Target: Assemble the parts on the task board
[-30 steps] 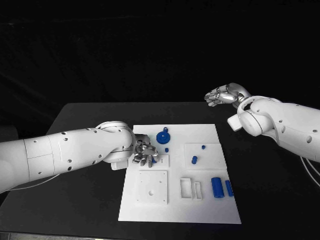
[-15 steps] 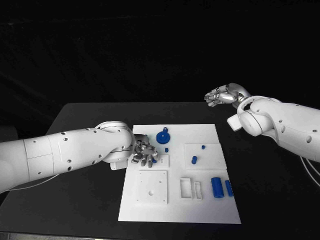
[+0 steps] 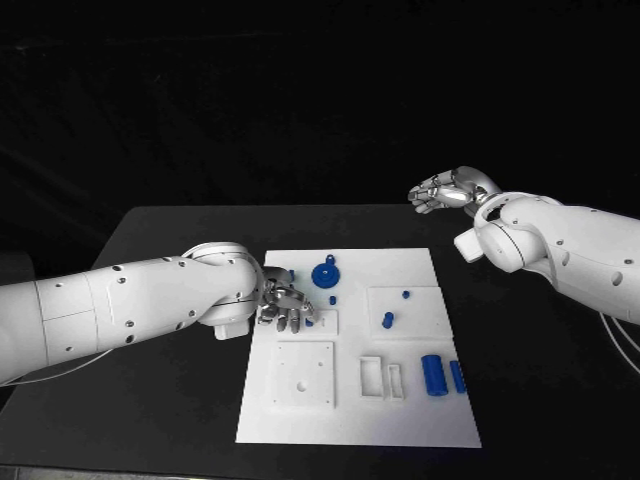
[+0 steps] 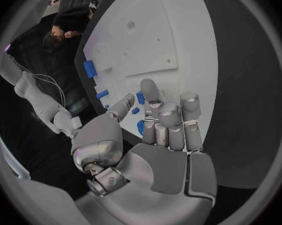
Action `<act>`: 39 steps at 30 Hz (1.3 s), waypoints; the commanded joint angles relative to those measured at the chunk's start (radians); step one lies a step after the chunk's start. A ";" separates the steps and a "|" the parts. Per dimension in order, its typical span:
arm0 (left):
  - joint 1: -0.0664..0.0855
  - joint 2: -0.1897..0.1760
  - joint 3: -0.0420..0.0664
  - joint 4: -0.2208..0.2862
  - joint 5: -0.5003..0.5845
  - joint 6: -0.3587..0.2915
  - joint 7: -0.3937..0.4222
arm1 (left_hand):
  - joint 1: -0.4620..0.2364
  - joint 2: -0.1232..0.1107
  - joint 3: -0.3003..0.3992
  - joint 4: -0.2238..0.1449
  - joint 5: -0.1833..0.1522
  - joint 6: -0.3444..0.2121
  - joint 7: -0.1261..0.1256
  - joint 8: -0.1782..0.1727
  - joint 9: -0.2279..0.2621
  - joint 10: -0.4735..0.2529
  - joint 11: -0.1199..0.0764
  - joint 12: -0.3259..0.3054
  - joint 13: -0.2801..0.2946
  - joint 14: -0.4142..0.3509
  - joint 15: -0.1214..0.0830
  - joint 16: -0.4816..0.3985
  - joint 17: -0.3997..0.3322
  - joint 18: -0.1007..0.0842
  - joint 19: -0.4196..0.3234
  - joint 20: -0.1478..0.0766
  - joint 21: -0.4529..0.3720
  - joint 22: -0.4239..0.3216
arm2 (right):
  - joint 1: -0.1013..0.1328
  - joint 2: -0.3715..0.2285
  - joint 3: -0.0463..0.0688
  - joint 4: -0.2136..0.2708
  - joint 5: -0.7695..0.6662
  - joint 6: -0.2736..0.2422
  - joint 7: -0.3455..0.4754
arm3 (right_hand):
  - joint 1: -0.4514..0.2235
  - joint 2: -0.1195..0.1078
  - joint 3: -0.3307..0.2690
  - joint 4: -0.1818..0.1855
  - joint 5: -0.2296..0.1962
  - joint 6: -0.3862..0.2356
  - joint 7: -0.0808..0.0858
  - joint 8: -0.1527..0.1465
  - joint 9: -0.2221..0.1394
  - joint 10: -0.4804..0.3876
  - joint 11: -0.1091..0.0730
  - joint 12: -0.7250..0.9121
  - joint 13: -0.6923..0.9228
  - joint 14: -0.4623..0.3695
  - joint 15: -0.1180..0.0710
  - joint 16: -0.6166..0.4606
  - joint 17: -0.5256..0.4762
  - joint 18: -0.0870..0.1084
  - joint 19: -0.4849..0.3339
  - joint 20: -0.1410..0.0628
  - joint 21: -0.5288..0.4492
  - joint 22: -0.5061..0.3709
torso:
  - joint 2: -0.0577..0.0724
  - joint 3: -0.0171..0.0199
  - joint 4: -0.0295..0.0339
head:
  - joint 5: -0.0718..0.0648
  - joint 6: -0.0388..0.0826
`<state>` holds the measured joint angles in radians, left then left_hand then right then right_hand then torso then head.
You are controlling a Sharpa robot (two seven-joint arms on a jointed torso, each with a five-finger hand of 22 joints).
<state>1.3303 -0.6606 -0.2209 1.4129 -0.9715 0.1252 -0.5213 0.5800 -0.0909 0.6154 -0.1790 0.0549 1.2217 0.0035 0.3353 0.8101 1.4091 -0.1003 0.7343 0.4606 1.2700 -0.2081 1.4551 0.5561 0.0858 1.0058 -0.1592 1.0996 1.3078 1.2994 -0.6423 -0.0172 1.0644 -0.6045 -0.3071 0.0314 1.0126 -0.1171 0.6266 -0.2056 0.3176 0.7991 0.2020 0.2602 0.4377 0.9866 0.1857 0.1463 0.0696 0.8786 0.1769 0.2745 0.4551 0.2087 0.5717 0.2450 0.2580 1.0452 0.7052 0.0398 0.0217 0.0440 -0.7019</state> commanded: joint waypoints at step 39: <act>0.066 0.054 0.096 -0.304 -0.010 -0.086 0.081 | 0.145 -0.112 -0.004 0.084 -0.004 -0.242 0.070 -0.094 -0.078 -0.065 0.059 -0.067 -0.046 -0.034 0.058 -0.088 -0.052 -0.009 -0.034 -0.086 -0.073 -0.030 | -0.001 -0.008 0.001 -0.005 0.001 0.013 0.009 | -0.006 -0.008 -0.011 -0.005 0.016 -0.009 0.013 0.005 -0.005 0.007 0.005 -0.009 -0.001 -0.010 0.002 0.008 -0.007 0.018 -0.006 0.007 -0.009 0.005 | 0.006 -0.0003 -0.0029 | -0.008 0.028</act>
<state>1.3945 -0.6156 -0.1253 1.1161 -0.9594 0.0263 -0.4694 0.7235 -0.1949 0.6126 -0.0983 0.0549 0.9829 0.0735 0.2354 0.7331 1.3466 -0.0446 0.6723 0.4163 1.2369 -0.1555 1.3709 0.5049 0.0853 0.9701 -0.1448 1.0336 1.2787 1.2984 -0.6507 -0.0171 1.0589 -0.6041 -0.3034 0.0324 1.0106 -0.1191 0.6211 -0.2111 0.3296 0.7958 0.2054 0.2602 0.4337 0.9901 0.1893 0.1425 0.0697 0.8752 0.1803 0.2780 0.4498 0.2087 0.5681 0.2485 0.2542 1.0482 0.7086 0.0397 0.0201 0.0374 -0.6751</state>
